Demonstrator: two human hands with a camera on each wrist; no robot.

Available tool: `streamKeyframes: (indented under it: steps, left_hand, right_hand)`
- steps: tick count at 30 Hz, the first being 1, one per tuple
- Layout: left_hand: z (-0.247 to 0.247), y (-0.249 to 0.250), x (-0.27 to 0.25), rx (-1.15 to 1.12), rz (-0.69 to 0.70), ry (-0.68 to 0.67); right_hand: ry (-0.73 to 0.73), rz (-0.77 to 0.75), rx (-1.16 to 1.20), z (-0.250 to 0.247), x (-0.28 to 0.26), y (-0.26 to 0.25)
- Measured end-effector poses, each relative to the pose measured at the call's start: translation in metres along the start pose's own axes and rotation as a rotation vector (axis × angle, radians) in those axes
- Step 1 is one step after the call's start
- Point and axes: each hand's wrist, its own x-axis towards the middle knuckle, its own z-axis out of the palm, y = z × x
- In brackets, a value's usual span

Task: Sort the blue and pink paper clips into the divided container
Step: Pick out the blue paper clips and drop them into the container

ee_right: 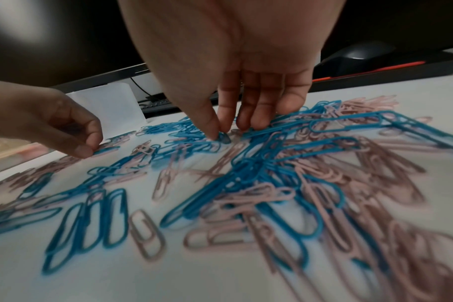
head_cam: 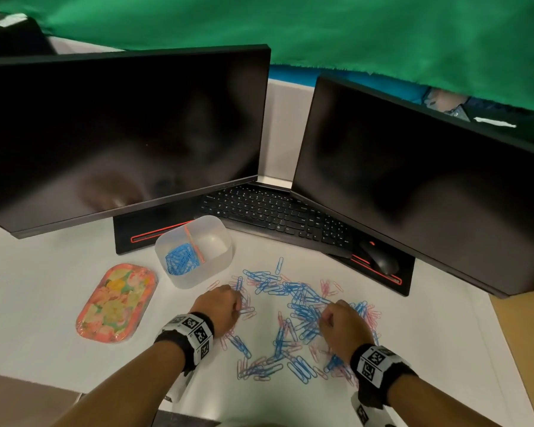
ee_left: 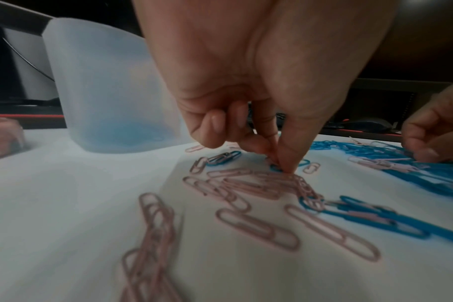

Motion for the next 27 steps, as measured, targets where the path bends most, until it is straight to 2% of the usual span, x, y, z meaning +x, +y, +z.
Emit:
streamKeyframes:
  steps: [4, 11, 15, 19, 23, 25, 27]
  left_hand:
    - [0.002, -0.003, -0.001, 0.022, 0.009, 0.006]
    - [0.003, -0.001, -0.001, 0.025, 0.032, 0.024]
    - [0.003, -0.001, -0.004, -0.068, 0.042, 0.026]
    - [-0.002, 0.002, -0.004, -0.262, 0.016, 0.049]
    - [-0.004, 0.003, -0.002, -0.473, -0.064, 0.106]
    - [-0.006, 0.001, 0.002, -0.678, -0.18, 0.057]
    - [-0.01, 0.001, 0.004, -0.999, -0.299, 0.0]
  right_hand:
    - [-0.002, 0.022, 0.044, 0.001, 0.002, 0.003]
    - [-0.021, -0.038, 0.056, 0.002, 0.006, 0.0]
    - [-0.008, -0.155, 0.047, 0.003, 0.006, 0.003]
    - [-0.019, -0.224, -0.03, 0.008, 0.012, 0.001]
    - [-0.034, -0.198, 0.006, 0.008, 0.016, -0.003]
    - [-0.04, -0.158, 0.099, 0.006, 0.016, -0.003]
    - [-0.026, -0.081, 0.26, 0.002, 0.015, -0.004]
